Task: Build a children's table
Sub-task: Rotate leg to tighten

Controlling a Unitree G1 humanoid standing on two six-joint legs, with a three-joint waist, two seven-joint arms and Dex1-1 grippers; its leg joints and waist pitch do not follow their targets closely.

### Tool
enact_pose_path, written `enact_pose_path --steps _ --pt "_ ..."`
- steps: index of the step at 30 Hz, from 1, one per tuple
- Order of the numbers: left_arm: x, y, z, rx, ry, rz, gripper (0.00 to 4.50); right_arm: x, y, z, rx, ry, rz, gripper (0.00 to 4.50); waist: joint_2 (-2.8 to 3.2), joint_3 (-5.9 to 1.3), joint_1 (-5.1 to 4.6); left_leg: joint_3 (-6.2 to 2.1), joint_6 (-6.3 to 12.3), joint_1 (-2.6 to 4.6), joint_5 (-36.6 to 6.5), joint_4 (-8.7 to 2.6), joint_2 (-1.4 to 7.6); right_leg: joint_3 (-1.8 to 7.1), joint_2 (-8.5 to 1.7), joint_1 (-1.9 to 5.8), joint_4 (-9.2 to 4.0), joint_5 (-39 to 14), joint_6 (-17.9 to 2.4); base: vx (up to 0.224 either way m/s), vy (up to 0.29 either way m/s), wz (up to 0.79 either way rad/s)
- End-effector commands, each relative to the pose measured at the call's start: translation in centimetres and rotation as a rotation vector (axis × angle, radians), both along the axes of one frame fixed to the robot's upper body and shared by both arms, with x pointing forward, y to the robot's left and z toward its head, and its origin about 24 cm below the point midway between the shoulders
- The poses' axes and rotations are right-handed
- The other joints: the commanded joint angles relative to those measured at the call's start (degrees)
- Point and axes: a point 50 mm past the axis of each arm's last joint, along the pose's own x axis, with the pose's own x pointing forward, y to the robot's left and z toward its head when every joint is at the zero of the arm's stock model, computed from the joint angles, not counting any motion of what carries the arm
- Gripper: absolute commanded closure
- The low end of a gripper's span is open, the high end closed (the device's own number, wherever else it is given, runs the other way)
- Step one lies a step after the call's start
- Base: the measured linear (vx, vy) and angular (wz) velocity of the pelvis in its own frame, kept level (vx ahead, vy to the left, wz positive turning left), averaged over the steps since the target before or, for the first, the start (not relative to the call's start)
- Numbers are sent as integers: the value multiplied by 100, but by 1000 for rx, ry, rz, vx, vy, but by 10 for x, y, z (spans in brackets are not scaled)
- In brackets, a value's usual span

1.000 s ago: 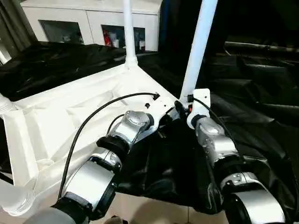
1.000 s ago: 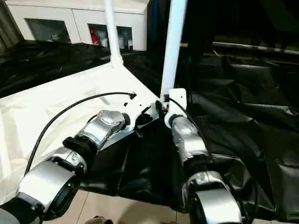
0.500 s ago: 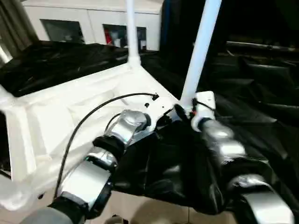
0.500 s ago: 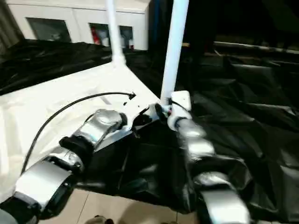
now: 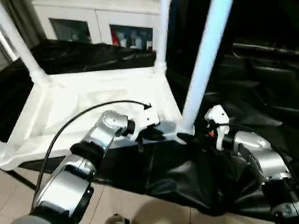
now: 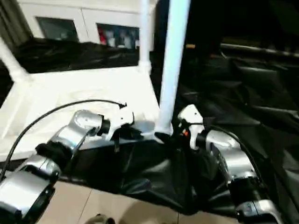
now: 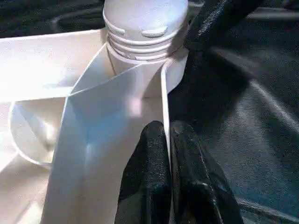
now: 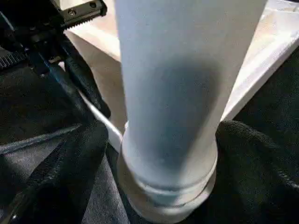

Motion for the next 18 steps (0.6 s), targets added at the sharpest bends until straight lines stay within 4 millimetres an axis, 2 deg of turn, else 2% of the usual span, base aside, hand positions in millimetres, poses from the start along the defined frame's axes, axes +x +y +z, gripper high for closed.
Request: enact_pose_path --steps 1,3,11,18 --pt "-2 -9 8 -15 -32 -68 450 2 4 4 0 -9 12 65 -54 -447 -25 -30 320 105 -1198 -396 133 206 -287 298 -393 -767 -1419 0 0 0" --pt "-1 -9 9 -14 -34 -67 450 4 5 6 9 -9 12 65 -50 -447 -25 -28 309 110 -1224 -394 131 205 -287 295 -393 -786 -1419 0 0 0" --pt "-1 -6 10 -10 -30 -61 450 3 4 4 7 3 17 148 -46 -442 -28 -29 277 113 -1249 -398 130 206 -285 295 -404 -852 -1388 0 0 0" --pt "-2 -4 9 -8 -25 -56 450 3 6 1 6 8 12 185 -38 -443 -31 -33 259 108 -1254 -399 127 204 -286 301 -401 -858 -1378 0 0 0"
